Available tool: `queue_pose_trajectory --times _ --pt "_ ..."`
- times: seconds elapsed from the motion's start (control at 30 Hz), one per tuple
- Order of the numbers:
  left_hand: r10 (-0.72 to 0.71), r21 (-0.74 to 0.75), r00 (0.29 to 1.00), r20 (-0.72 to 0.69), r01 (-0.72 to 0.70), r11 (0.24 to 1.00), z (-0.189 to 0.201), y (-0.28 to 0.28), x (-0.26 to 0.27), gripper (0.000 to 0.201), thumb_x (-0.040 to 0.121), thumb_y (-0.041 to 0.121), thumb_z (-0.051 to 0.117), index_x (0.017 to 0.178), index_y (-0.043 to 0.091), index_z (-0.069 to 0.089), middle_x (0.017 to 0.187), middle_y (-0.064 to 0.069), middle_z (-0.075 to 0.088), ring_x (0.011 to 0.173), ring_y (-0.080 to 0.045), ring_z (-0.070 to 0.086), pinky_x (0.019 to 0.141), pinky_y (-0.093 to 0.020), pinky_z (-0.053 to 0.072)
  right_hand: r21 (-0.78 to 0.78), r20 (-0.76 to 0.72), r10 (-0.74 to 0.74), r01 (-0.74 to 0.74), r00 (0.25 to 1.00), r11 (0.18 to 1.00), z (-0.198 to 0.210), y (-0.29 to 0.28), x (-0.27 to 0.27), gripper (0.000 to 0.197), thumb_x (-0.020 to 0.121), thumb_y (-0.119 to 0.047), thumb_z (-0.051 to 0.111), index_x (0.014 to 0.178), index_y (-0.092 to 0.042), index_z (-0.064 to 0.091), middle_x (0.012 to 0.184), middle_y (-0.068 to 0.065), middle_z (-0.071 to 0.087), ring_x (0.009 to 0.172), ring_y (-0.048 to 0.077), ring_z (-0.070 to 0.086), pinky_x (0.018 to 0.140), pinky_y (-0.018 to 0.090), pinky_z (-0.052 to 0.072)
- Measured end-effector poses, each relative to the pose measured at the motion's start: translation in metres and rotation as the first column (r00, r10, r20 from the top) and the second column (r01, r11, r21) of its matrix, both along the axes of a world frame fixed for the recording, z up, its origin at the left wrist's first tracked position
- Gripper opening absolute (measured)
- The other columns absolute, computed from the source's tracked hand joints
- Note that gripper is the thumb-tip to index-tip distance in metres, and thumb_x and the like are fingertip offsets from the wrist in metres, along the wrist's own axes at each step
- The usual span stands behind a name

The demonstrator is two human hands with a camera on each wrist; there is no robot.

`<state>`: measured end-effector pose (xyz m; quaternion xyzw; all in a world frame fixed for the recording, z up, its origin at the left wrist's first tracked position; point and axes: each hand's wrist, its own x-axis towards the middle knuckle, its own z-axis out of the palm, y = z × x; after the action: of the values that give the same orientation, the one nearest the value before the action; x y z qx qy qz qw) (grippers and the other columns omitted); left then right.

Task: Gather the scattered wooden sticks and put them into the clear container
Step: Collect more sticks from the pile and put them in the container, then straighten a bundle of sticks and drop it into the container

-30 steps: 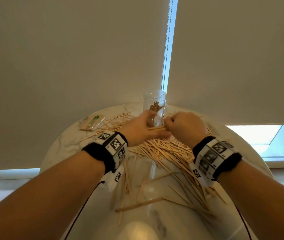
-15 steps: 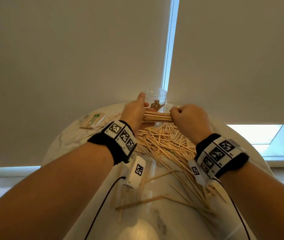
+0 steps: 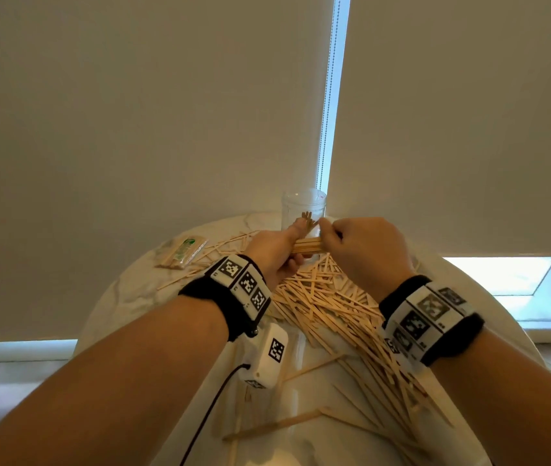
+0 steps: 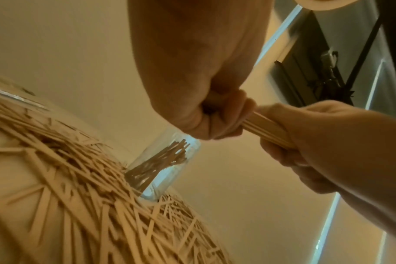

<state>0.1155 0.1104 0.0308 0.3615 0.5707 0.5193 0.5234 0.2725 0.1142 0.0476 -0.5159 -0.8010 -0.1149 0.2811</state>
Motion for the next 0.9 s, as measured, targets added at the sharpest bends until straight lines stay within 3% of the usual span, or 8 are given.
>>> queue_pose_trajectory --times 0.17,0.3,0.43,0.53,0.6,0.7,0.77,0.9 --pt "0.053 0.03 0.996 -0.071 -0.051 0.998 0.022 0.033 -0.017 0.064 0.097 0.063 0.042 0.116 0.005 0.061 0.105 -0.013 0.073 0.087 -0.023 0.069 0.078 -0.033 0.06 -0.008 -0.096 -0.155 0.155 0.983 0.988 0.041 0.049 0.01 0.056 0.104 -0.043 0.034 0.07 -0.013 0.066 0.053 -0.001 0.047 0.045 0.014 0.04 0.045 0.024 0.024" --pt "0.035 0.05 0.941 -0.336 -0.019 0.999 0.019 0.073 -0.027 0.083 0.083 0.054 0.074 0.146 0.012 0.04 0.136 -0.01 0.055 0.113 -0.025 0.059 0.091 -0.04 0.056 0.029 -0.104 -0.224 0.228 0.969 0.973 0.075 0.1 0.006 0.046 0.102 -0.038 0.038 0.078 -0.011 0.066 0.061 0.002 0.05 0.052 0.017 0.044 0.047 0.025 0.027" --pt "0.007 0.048 0.835 -0.55 0.023 0.999 0.011 0.113 -0.021 0.124 0.065 0.045 0.091 0.158 0.021 0.013 0.154 -0.012 0.038 0.137 -0.034 0.042 0.111 -0.047 0.04 0.092 0.156 -0.251 0.239 0.955 0.967 0.087 0.14 -0.015 0.03 0.102 -0.023 0.044 0.086 -0.013 0.067 0.067 0.001 0.052 0.063 0.02 0.054 0.053 0.025 0.039" --pt "0.04 0.087 0.807 -0.589 0.015 0.996 0.003 0.137 -0.016 0.144 0.058 0.049 0.094 0.159 0.023 -0.004 0.161 -0.012 0.028 0.145 -0.034 0.033 0.115 -0.049 0.035 0.048 0.229 -0.222 0.217 0.948 0.975 0.081 0.163 -0.038 0.025 0.101 -0.021 0.044 0.086 -0.014 0.062 0.07 0.001 0.05 0.066 0.022 0.053 0.057 0.029 0.038" --pt "0.054 0.133 0.802 -0.594 0.032 0.991 -0.003 0.148 -0.013 0.139 0.062 0.046 0.093 0.16 0.022 -0.002 0.162 -0.01 0.026 0.146 -0.031 0.032 0.116 -0.045 0.034 0.035 0.304 -0.192 0.19 0.933 0.981 0.074 0.175 -0.052 0.023 0.1 -0.02 0.044 0.09 -0.014 0.064 0.078 0.004 0.055 0.073 0.025 0.056 0.063 0.032 0.042" --pt "0.109 0.206 0.781 -0.615 0.026 0.978 -0.012 0.156 -0.014 0.101 0.076 0.036 0.087 0.155 0.023 0.025 0.153 -0.007 0.04 0.13 -0.022 0.048 0.09 -0.026 0.044 -0.023 0.438 -0.131 0.156 0.89 0.987 0.061 0.187 -0.072 0.023 0.101 -0.021 0.045 0.095 -0.011 0.066 0.074 0.003 0.053 0.075 0.024 0.058 0.065 0.032 0.047" --pt "0.131 0.23 0.747 -0.651 0.03 0.973 -0.017 0.159 -0.016 0.094 0.078 0.036 0.084 0.153 0.023 0.03 0.149 -0.005 0.044 0.124 -0.02 0.051 0.081 -0.023 0.04 -0.085 0.485 -0.074 0.131 0.872 0.988 0.054 0.194 -0.083 0.022 0.102 -0.023 0.047 0.1 -0.01 0.065 0.074 0.003 0.051 0.077 0.023 0.058 0.065 0.033 0.046" --pt "0.152 0.245 0.729 -0.667 0.021 0.969 -0.023 0.159 -0.018 0.109 0.078 0.037 0.084 0.159 0.023 0.013 0.152 -0.007 0.041 0.134 -0.025 0.047 0.096 -0.033 0.044 -0.288 0.489 0.03 0.128 0.872 0.949 0.05 0.197 -0.099 0.025 0.106 -0.021 0.044 0.093 -0.005 0.059 0.087 0.008 0.054 0.077 0.021 0.053 0.07 0.03 0.047"
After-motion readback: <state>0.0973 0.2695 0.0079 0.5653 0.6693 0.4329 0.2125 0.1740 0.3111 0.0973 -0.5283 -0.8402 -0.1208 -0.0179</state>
